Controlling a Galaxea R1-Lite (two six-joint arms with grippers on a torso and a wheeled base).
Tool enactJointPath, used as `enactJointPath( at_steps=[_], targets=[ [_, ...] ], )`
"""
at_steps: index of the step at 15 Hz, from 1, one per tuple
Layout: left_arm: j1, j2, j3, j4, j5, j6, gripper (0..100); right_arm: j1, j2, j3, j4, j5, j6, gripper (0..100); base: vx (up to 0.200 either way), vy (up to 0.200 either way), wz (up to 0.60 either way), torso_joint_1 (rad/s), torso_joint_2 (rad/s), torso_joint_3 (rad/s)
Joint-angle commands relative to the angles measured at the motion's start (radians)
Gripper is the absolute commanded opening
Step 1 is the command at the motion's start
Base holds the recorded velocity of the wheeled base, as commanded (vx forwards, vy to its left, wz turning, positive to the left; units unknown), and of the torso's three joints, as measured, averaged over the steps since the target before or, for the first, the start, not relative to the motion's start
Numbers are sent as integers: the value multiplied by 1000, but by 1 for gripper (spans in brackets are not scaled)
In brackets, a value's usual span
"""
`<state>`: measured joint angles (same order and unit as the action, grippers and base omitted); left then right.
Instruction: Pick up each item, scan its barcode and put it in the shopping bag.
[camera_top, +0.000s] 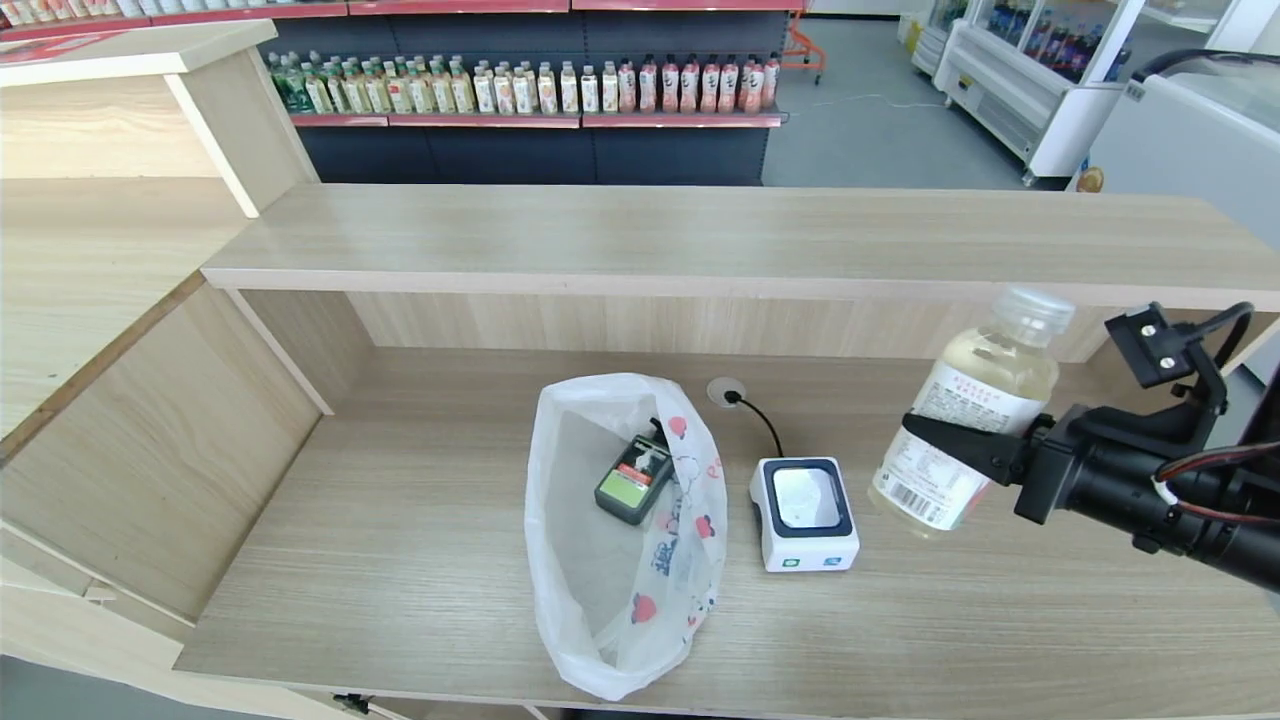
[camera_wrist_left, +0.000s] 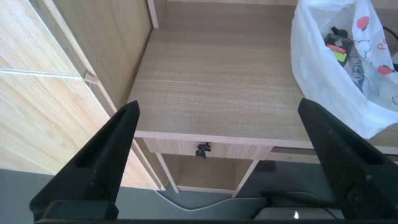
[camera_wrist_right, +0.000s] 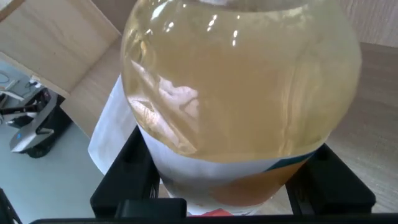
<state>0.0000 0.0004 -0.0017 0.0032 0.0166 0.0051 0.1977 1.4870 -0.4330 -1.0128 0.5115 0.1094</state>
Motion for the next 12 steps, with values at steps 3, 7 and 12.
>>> enactJointPath(
  at_steps=[3, 7, 12],
  targets=[
    [0, 0, 0, 0, 0, -1, 100, 8, -31, -9, 65, -5, 23, 0, 0, 200, 0, 6, 4, 2],
    [0, 0, 0, 0, 0, -1, 100, 71, 1, -7, 82, -11, 23, 0, 0, 100, 0, -2, 0, 2],
    [0, 0, 0, 0, 0, -1, 100, 155, 133, 5, 69, -11, -31, 0, 0, 0, 0, 0, 0, 0]
  ],
)
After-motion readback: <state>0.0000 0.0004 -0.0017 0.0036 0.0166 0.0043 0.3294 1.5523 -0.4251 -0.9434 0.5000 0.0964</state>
